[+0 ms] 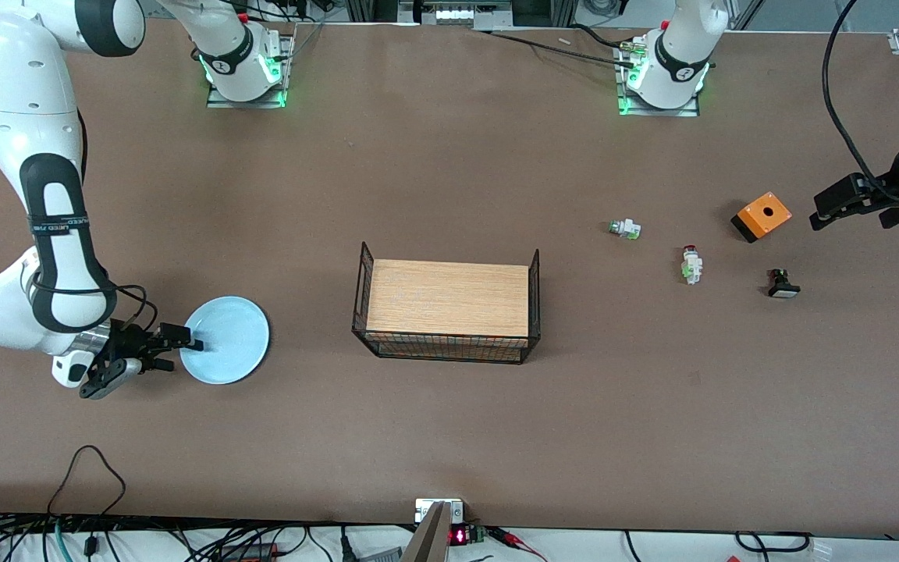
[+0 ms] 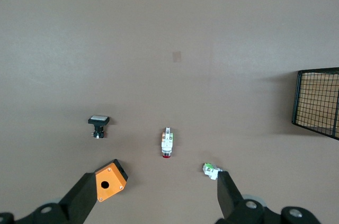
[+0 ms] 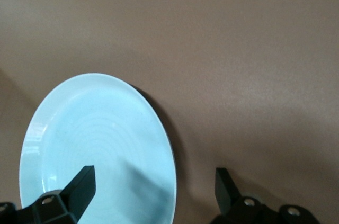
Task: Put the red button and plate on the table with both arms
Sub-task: 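Set the plate flat on the table and open the right gripper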
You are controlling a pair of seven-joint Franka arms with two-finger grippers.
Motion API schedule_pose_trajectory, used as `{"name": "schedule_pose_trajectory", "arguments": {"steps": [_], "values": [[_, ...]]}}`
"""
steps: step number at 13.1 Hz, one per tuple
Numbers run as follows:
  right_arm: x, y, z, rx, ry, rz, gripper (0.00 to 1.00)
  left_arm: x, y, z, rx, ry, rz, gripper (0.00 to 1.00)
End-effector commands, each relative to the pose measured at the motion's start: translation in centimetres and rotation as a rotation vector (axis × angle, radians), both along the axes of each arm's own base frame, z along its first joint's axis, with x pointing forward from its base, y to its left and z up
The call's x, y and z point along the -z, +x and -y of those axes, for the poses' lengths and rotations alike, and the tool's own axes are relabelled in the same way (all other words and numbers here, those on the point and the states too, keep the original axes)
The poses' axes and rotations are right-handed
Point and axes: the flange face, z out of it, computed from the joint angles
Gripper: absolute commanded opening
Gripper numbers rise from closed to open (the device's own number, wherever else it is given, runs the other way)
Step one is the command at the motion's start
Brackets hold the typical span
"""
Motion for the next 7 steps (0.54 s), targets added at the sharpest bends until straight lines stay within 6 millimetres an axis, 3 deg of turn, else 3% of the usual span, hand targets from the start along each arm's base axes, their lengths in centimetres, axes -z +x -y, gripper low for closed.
{"name": "schedule_pose_trajectory", "arguments": {"steps": [1,3,4,7], "values": [[-4.2,0.4,-1.9,-0.057,0.003,0.0,1.0,-0.6,-0.4,-0.1,0.007,-0.002,-0.006,1.0],[-11.0,1.9,-4.9,-0.006,-0.094,0.002,1.0,-0.6,-0.4,-0.1,0.007,-0.002,-0.006,1.0],[-13.0,2.1,-6.7,0.01,-0.144,-0.047,1.0,-0.6,-0.4,-0.1,0.006,-0.003,-0.006,1.0],[-21.4,1.2,-11.2,0.12,-0.251,-0.262,1.0,-0.6,-0.4,-0.4,0.001,-0.003,-0.006,1.0]]}}
